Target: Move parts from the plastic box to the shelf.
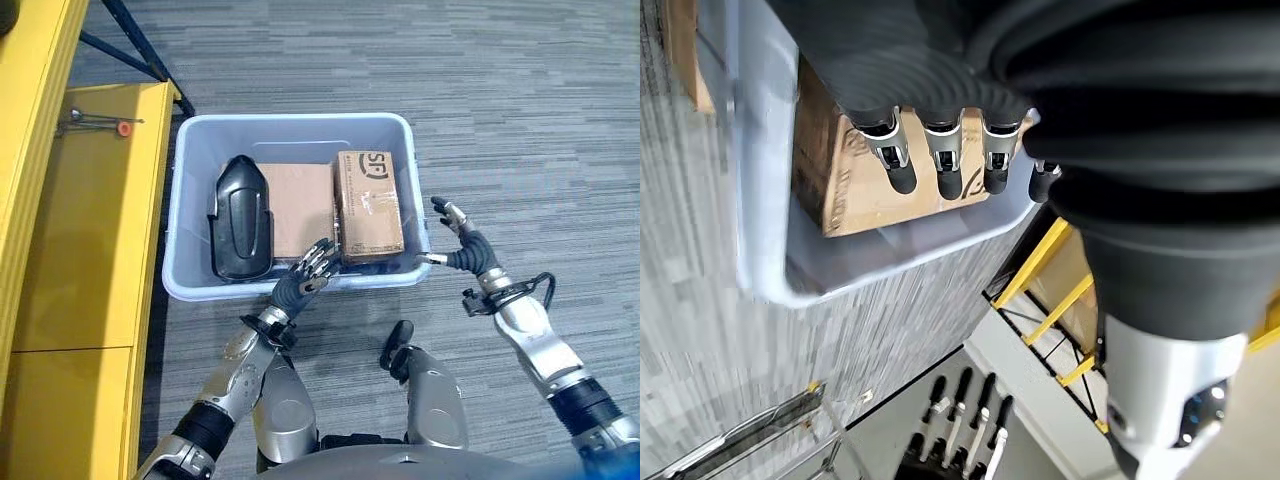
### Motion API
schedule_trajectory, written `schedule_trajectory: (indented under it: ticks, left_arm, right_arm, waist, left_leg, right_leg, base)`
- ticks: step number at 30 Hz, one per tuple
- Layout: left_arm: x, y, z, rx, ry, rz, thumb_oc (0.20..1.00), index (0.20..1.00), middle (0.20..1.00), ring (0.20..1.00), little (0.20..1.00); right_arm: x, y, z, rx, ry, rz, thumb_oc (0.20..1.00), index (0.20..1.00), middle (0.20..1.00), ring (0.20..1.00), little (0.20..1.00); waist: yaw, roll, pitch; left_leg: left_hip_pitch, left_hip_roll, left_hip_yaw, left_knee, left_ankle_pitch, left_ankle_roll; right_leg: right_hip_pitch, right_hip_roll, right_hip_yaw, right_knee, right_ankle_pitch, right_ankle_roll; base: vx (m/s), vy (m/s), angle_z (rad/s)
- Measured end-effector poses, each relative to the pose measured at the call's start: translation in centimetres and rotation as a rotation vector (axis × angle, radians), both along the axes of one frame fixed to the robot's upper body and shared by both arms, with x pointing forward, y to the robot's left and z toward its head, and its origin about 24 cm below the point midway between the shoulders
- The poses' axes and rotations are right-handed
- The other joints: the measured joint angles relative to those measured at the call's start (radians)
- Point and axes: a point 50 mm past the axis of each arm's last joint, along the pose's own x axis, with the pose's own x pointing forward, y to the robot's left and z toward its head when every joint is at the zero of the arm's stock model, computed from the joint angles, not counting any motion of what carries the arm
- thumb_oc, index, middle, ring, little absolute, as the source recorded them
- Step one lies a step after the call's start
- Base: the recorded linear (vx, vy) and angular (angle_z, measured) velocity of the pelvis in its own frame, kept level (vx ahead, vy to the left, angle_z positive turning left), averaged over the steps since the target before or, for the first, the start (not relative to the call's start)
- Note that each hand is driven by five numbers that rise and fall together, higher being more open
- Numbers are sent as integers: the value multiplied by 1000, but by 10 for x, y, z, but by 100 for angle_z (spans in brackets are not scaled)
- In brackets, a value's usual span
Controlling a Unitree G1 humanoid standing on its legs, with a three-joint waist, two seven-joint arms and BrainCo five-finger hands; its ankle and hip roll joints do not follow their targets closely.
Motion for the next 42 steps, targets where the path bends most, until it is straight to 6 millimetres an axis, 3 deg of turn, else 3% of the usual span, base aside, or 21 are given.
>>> schedule_trajectory:
  ticks: [3, 8, 16, 21, 25, 30, 33, 42]
  left_arm:
    - [4, -3, 9, 1, -52, -12, 1000, 1000, 1000, 1000, 1000]
    - [13, 9, 22, 15, -120, 99, 1000, 1000, 1000, 1000, 1000]
    - [31, 40, 43, 51, -151, 473, 1000, 1000, 1000, 1000, 1000]
    - [58, 34, 78, 181, -248, 599, 1000, 1000, 1000, 1000, 1000]
    - [72, 35, 89, 276, -250, 764, 1000, 1000, 1000, 1000, 1000]
    - [87, 37, 83, 353, -125, 882, 1000, 1000, 1000, 1000, 1000]
    - [83, 31, 65, 383, -21, 911, 1000, 1000, 1000, 1000, 1000]
    - [93, 32, 72, 384, 34, 1082, 1000, 1000, 1000, 1000, 1000]
  right_arm:
    - [1, -3, 7, 5, -29, -8, 1000, 1000, 1000, 1000, 1000]
    - [3, -2, 16, 48, -63, -18, 1000, 1000, 1000, 1000, 1000]
    - [-1, -2, 10, 80, -35, -23, 1000, 1000, 1000, 1000, 1000]
    - [13, 9, 25, 121, -77, -27, 1000, 1000, 1000, 1000, 1000]
    - [17, 13, 30, 132, -87, -37, 1000, 1000, 1000, 1000, 1000]
    - [22, 14, 33, 138, -86, -77, 1000, 1000, 1000, 1000, 1000]
    - [21, 12, 30, 137, -67, -104, 1000, 1000, 1000, 1000, 1000]
    - [26, 13, 40, 126, -80, -139, 1000, 1000, 1000, 1000, 1000]
  waist:
    - [3, 0, 0]
    - [4, 0, 0]
    - [0, -12, 16]
    - [0, -34, 87]
    - [-20, -35, 100]
    - [-55, -35, 101]
    - [-69, -38, 104]
    - [-109, -41, 104]
  left_leg:
    - [4, -21, 2, 2, -5, 0]
    - [-5, -30, 2, 29, -21, -1]
    - [-109, -12, -27, 167, -84, -1]
    - [-230, -2, -50, 261, -93, 13]
    - [-257, 0, -41, 292, -116, 26]
    - [-364, 4, -34, 331, -114, 31]
    - [-369, 10, -23, 330, -120, 32]
    - [-462, 17, -9, 356, -124, 36]
  right_leg:
    - [7, -20, 1, 1, 1, 2]
    - [9, -35, 5, 6, 6, 10]
    - [-49, -39, 32, 45, -1, 28]
    - [-140, -42, 46, 73, 30, 9]
    - [-167, -42, 67, 68, 40, 21]
    - [-270, -27, 112, 55, 78, 18]
    - [-281, -17, 120, 36, 86, 18]
    - [-385, -10, 147, 37, 106, 16]
  base:
    - [48, 64, 13]
    - [-24, 25, 3]
    - [-29, 0, 0]
    - [-102, 32, 1]
    - [-82, 57, -11]
    - [-14, 12, -11]
    - [-76, 16, -10]
    - [-46, 26, -8]
